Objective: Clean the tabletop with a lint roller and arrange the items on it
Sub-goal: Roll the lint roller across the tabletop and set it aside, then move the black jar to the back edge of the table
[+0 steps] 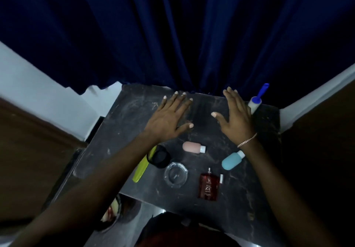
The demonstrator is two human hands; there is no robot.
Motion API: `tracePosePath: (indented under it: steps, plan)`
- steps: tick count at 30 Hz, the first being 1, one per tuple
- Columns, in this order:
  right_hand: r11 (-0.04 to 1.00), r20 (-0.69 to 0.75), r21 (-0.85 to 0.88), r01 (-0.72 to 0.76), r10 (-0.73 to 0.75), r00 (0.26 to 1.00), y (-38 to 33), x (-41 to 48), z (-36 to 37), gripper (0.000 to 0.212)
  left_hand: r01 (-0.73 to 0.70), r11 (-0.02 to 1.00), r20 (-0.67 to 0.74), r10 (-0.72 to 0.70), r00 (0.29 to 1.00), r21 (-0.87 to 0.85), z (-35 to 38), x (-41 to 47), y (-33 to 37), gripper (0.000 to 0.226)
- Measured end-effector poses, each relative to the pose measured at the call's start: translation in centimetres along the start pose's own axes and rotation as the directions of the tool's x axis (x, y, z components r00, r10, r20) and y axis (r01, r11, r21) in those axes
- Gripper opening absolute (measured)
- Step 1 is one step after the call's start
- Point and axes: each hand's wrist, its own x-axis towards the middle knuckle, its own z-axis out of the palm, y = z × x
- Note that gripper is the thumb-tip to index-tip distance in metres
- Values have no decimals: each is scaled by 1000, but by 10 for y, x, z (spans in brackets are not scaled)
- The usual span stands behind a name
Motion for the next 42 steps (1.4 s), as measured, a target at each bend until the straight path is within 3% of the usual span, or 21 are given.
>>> tracePosePath:
  steps: [9, 15, 20, 23, 27, 30, 39, 42]
  plan:
    - [995, 211, 82, 48, -64, 975, -54, -32, 61, 76, 230, 973, 40, -229, 973, -33, 23, -105, -36, 91]
    - [991, 350, 131, 3, -49, 936, -77, -57, 110, 79, 312, 944, 102, -302, 948, -109, 56, -146, -57, 99]
    - [976, 587, 110, -189, 89, 804, -96, -78, 149, 93, 346, 921, 289, -286, 914, -181, 88, -161, -79, 129]
    - [948, 677, 37, -315, 209, 706, -108, -87, 167, 98, 355, 908, 421, -239, 875, -221, 104, -158, -84, 134]
    - [908, 692, -16, -419, 313, 651, -122, -95, 182, 93, 341, 890, 448, -183, 875, -304, 115, -150, -85, 120]
    - [882, 655, 9, -472, 351, 669, -133, -97, 188, 87, 303, 859, 412, -120, 903, -414, 119, -145, -87, 108]
    - [891, 555, 34, -453, 361, 750, -169, -88, 202, 78, 353, 572, 327, -153, 933, -740, 113, -156, -115, 89]
    - [887, 581, 58, -458, 344, 738, -183, -77, 210, 77, 344, 529, 310, -156, 938, -776, 104, -156, -135, 84]
